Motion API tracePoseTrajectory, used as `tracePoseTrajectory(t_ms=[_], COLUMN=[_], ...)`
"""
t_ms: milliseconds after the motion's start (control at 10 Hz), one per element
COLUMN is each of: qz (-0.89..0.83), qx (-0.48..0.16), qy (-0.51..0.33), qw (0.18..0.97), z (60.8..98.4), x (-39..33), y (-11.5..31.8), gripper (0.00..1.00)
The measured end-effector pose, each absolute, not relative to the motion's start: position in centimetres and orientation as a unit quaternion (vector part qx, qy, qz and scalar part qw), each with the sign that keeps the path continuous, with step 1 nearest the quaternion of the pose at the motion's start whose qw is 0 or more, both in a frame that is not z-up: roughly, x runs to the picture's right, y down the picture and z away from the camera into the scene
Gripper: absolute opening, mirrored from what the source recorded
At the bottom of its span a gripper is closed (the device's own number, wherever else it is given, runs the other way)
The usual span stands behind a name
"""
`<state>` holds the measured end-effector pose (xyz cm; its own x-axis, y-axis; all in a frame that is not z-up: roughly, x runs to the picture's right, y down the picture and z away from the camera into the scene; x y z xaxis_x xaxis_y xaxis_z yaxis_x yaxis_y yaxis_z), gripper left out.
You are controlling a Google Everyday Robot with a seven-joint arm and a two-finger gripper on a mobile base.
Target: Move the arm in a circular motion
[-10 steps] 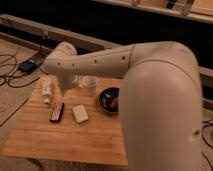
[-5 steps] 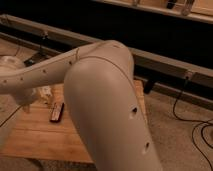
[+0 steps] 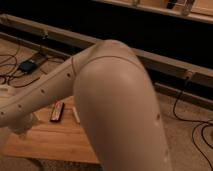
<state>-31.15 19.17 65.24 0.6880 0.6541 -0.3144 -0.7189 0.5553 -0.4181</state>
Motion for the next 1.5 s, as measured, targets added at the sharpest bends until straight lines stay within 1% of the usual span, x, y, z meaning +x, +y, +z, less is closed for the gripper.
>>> tracePoseTrajectory(t_ms=[100, 200, 300, 500, 700, 900, 1100, 1500], qz=[0.421, 0.443, 0.479, 0.532, 0.572, 0.591, 0.597, 0.598], qx=[-0.266, -0.263, -0.258, -0.248, -0.238, -0.232, -0.233, -0.234], qy=[0.072, 0.078, 0.09, 0.11, 0.122, 0.127, 0.117, 0.116], qw=[0.864, 0.854, 0.834, 0.802, 0.776, 0.762, 0.759, 0.758], z=[65.3, 65.5, 65.9, 66.7, 68.0, 69.5, 70.7, 70.8], x=[-27.8, -25.6, -21.9, -16.5, -12.1, -10.1, -10.6, -10.6], y=[19.8, 19.9, 19.7, 18.4, 16.0, 13.3, 10.7, 10.5], gripper=[0.65, 0.65, 0.65, 0.65, 0.65, 0.65, 0.65, 0.65])
